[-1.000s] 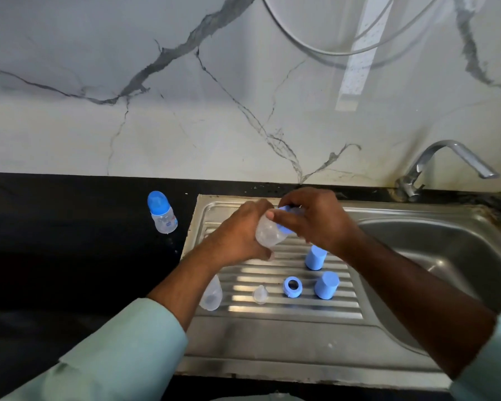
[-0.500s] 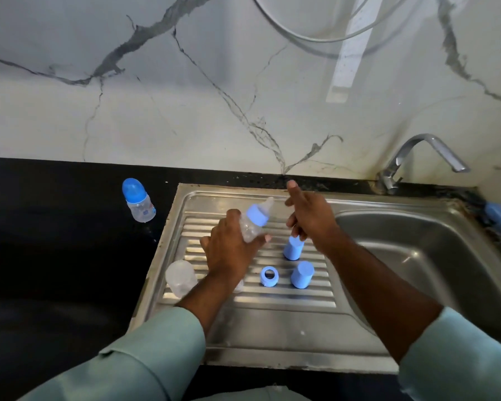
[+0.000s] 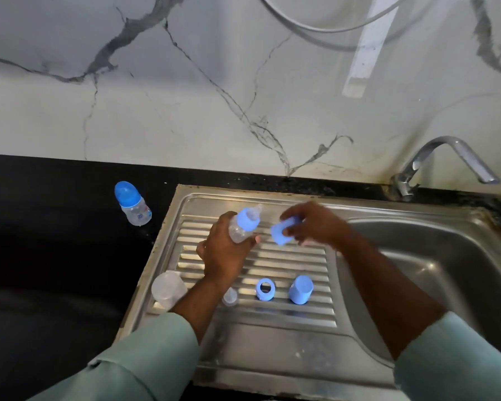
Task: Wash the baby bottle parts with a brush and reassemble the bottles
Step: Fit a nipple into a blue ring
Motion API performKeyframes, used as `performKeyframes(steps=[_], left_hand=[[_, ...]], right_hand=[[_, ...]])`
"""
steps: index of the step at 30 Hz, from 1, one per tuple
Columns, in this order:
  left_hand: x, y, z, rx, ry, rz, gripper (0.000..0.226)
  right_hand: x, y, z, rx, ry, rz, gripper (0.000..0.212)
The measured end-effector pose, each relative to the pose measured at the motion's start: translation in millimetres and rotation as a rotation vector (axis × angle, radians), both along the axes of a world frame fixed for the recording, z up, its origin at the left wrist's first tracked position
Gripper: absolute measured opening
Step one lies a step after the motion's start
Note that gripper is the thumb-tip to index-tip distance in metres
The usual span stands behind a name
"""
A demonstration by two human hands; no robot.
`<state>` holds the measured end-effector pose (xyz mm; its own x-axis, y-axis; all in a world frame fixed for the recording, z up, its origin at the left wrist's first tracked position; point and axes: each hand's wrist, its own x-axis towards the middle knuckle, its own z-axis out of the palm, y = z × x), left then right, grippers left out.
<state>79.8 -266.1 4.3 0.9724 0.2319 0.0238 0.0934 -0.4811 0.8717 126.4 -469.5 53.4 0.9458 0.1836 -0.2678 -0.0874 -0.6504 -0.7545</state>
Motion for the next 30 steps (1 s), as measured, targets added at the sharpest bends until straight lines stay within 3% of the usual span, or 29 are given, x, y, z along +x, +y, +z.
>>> performKeyframes(steps=[2,3,4,6,7,8,10,12,14,19,30], left_hand=[[3,1,1,-0.042,-0.007,0.054,0.057],[3,1,3,-0.044,-0.008,0.059,0.056],[4,1,4,-0.048,-0.016,0.046,0.055],[1,1,1,-0.058,-0.039,0.014,0.051],[2,2,0,-0.067,-0.049,0.007,0.050],[1,4,-2,-0.076,-0.052,-0.003,0.049],[5,7,0,-0.108,-0.081,0.007,0.054],[5,7,2,-0.133,-0.095,-0.004,0.051],[4,7,8,-0.141,-0.123,-0.013,0.046],[-2,6,17,-0.138,-0.143,-0.104,0.051],[-15,30,52,-0.108,-0.168,-0.134,0.064]], right_hand=[[13,-27,28,0.662,0.010,-0.206,0.036],[20,-41,27,0.807,0.064,-0.212,0.032],[30,-48,30,0.806,0.069,-0.179,0.028],[28,-47,20,-0.054,0.044,0.033,0.027],[32,-45,6,-0.388,-0.093,0.005,0.029],[29,-41,3,-0.495,-0.233,-0.069,0.032],[31,-28,21,-0.198,-0.408,-0.099,0.036],[21,-14,42,0.089,-0.387,0.039,0.038],[13,0,52,0.194,-0.397,0.210,0.039],[0,34,63,0.040,-0.633,0.536,0.034],[-12,69,115,-0.185,-0.607,0.575,0.037]])
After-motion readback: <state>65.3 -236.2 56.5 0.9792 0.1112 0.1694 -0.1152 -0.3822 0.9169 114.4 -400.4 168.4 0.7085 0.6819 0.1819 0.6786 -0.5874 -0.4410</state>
